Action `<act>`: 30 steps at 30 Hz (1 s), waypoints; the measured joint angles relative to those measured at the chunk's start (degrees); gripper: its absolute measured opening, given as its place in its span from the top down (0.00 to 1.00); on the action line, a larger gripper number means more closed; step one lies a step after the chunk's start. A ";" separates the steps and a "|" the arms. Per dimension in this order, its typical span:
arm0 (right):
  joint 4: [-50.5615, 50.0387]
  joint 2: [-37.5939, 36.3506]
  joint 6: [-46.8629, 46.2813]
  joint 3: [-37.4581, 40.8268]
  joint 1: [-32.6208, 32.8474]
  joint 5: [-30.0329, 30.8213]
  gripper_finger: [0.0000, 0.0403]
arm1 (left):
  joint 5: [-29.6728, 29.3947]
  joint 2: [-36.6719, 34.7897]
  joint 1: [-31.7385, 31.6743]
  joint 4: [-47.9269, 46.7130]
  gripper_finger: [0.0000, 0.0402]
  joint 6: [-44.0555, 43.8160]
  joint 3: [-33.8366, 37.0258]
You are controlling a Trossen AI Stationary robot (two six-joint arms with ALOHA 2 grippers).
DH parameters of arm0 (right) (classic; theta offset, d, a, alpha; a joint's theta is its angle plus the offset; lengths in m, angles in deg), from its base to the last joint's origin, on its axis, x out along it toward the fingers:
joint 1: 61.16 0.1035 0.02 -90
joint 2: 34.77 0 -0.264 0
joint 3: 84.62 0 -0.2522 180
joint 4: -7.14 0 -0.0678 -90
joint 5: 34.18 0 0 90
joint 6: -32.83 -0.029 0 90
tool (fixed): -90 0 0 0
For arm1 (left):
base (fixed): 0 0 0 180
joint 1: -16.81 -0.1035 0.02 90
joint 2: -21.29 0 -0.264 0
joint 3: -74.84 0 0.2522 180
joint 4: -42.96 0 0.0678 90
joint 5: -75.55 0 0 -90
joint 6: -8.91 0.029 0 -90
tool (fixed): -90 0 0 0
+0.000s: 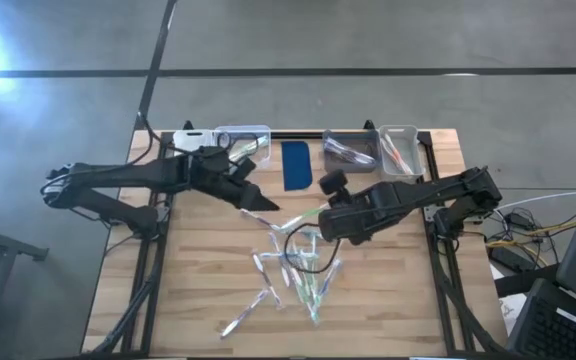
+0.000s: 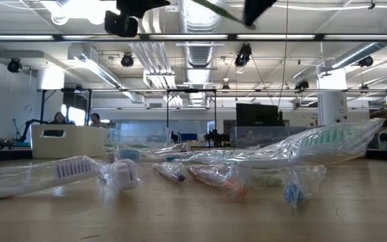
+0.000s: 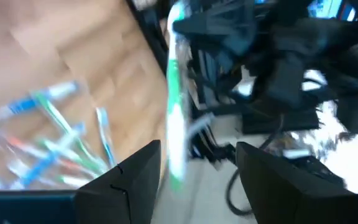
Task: Pick & Place Toothbrushes
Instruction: Put the green toothbrush into the transparent bin
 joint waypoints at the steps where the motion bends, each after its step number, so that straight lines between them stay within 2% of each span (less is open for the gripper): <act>1: 2.54 -0.06 2.74 -0.09 0.29 0.71 0.97 | 1.70 0.58 -0.30 0.10 0.47 -1.23 0.00; 6: 13.41 -0.10 14.86 -0.14 1.46 8.23 0.97 | 10.75 3.33 -1.16 3.68 0.47 -5.23 0.00; 8: 16.41 -0.13 18.21 -0.14 1.44 9.03 0.97 | 14.21 4.34 -1.18 5.25 0.47 -6.32 0.00; 12: 17.58 -0.12 19.19 -0.14 1.19 9.53 0.97 | 19.59 5.74 -1.17 7.74 0.47 -7.76 0.00; 22: 18.37 -0.12 20.62 -0.12 1.19 10.33 0.97 | 21.45 6.06 -1.43 8.57 0.48 -7.52 0.00; 26: 18.45 -0.12 20.72 -0.12 1.19 10.33 0.97 | 22.31 6.06 -1.43 8.59 0.56 -7.50 0.00; 30: 18.57 -0.12 20.72 -0.12 1.19 10.31 0.97 | 22.47 6.06 -1.43 8.60 0.69 -7.48 0.00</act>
